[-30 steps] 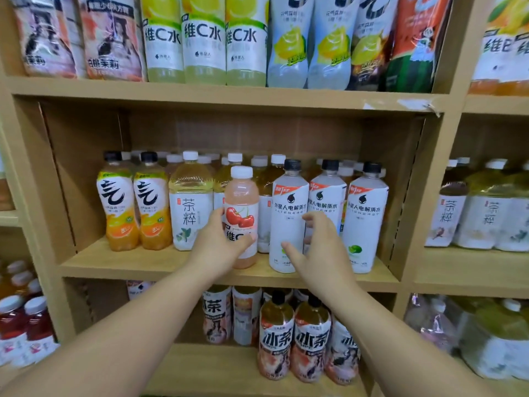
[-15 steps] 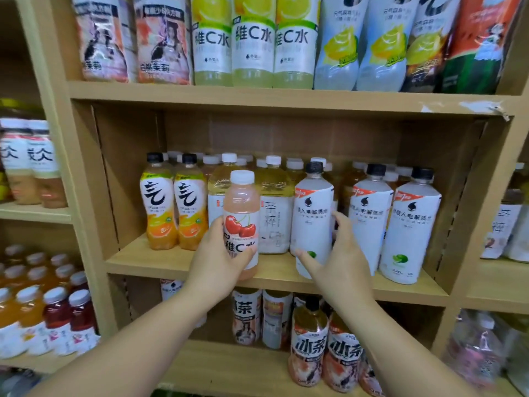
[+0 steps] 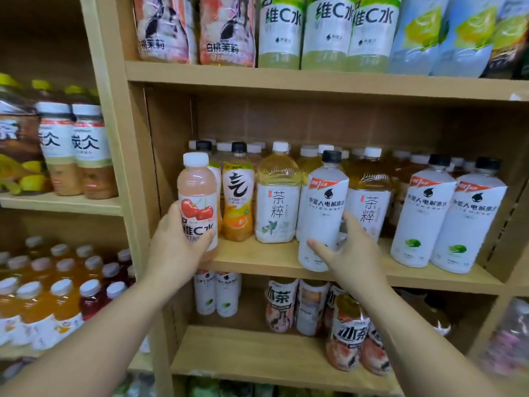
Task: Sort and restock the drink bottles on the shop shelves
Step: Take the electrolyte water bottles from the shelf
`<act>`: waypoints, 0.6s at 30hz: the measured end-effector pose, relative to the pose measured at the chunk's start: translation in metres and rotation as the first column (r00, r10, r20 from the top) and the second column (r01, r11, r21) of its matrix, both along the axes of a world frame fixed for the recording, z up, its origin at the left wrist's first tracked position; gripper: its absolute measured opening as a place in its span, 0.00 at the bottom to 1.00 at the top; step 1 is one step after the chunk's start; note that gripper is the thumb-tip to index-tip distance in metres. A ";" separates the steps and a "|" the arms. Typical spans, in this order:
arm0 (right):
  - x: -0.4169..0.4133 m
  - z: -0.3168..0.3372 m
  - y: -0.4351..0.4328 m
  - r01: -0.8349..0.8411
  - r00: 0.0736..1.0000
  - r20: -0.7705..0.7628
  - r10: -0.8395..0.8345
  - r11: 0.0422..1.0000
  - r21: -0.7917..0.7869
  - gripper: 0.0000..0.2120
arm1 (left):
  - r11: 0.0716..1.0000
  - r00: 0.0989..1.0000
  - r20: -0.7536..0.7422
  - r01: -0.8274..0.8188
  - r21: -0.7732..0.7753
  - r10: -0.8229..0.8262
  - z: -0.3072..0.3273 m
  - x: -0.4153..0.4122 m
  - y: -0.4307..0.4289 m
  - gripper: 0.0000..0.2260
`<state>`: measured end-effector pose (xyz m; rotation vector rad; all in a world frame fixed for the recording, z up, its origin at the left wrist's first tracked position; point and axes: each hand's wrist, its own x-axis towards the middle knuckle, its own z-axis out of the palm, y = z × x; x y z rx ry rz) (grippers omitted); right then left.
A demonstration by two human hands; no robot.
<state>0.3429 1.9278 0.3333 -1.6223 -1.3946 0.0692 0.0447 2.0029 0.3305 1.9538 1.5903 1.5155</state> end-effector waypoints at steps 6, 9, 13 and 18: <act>-0.044 0.002 0.009 -0.062 0.997 -0.045 0.064 0.997 0.042 0.27 | 0.999 0.999 -0.040 -0.005 0.040 0.007 -0.005 -0.024 0.015 0.28; -0.065 0.000 0.002 -0.084 0.995 -0.055 0.088 0.994 0.076 0.26 | 1.000 0.999 -0.050 0.005 0.016 -0.004 -0.014 -0.030 0.012 0.34; -0.086 -0.013 -0.012 -0.131 0.987 -0.079 0.141 0.984 0.120 0.27 | 0.990 0.999 -0.015 -0.048 0.136 0.051 -0.022 -0.031 -0.020 0.38; -0.098 -0.020 -0.029 -0.166 0.983 -0.058 0.173 0.980 0.110 0.31 | 0.927 0.914 0.156 0.373 0.048 -0.375 0.002 0.011 -0.060 0.38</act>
